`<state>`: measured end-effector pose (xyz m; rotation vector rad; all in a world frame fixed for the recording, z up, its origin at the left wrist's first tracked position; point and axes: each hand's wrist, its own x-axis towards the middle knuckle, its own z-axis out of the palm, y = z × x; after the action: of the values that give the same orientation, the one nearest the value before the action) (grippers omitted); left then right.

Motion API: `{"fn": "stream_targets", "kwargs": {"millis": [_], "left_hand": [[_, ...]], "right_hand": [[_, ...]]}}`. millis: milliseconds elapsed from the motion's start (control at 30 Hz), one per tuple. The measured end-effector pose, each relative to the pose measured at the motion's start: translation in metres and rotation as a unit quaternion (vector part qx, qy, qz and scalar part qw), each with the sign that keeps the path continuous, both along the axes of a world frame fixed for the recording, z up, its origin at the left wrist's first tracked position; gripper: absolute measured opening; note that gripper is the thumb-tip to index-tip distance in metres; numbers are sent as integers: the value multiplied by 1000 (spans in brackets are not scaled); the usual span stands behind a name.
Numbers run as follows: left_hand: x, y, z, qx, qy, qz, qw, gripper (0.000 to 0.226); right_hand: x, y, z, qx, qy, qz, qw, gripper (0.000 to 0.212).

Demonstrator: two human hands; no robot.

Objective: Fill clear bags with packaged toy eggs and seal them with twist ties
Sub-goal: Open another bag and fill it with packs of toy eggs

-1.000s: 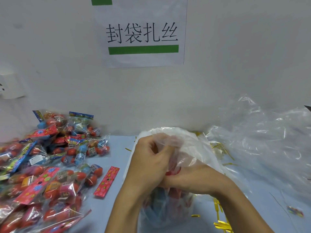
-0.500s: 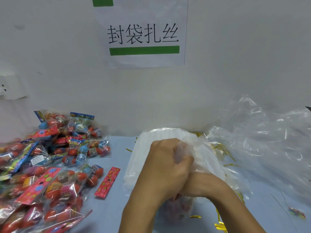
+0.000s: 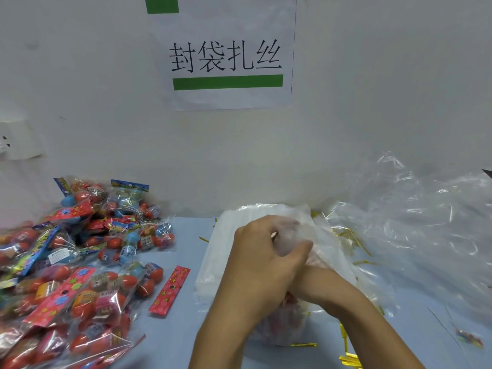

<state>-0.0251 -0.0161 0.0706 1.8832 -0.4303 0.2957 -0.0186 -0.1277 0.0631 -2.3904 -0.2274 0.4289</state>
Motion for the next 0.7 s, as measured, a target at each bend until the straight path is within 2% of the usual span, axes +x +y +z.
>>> {"fn": "stream_targets", "kwargs": {"millis": [33, 100, 167, 200, 300, 367, 467, 567, 633, 700], "left_hand": [[1, 3, -1, -16, 16, -13, 1000, 37], [3, 11, -1, -44, 37, -23, 998, 57], [6, 18, 0, -79, 22, -2, 997, 61], [8, 21, 0, -100, 4, 15, 995, 55], [12, 26, -6, -123, -19, 83, 989, 38], [16, 25, -12, -117, 5, 104, 988, 37], [19, 16, -21, -135, 78, 50, 987, 68], [18, -2, -29, -208, 113, -55, 970, 94], [23, -10, -38, -249, 97, -76, 961, 86], [27, -9, -40, -280, 90, -65, 954, 66]], "right_hand": [[2, -3, -5, 61, 0, -40, 997, 37], [6, -10, -13, 218, -11, -124, 968, 32], [7, -15, -12, 341, -22, -179, 923, 30], [8, -18, -10, 376, -23, -200, 904, 31], [13, -28, -7, 458, -12, -264, 849, 31], [15, -35, -5, 516, -7, -283, 808, 27], [17, -39, -1, 598, -2, -275, 752, 27], [20, -34, 0, 662, 17, -257, 703, 30], [19, -26, 2, 683, 24, -240, 690, 30], [18, -17, 2, 686, 17, -239, 687, 22]]}}
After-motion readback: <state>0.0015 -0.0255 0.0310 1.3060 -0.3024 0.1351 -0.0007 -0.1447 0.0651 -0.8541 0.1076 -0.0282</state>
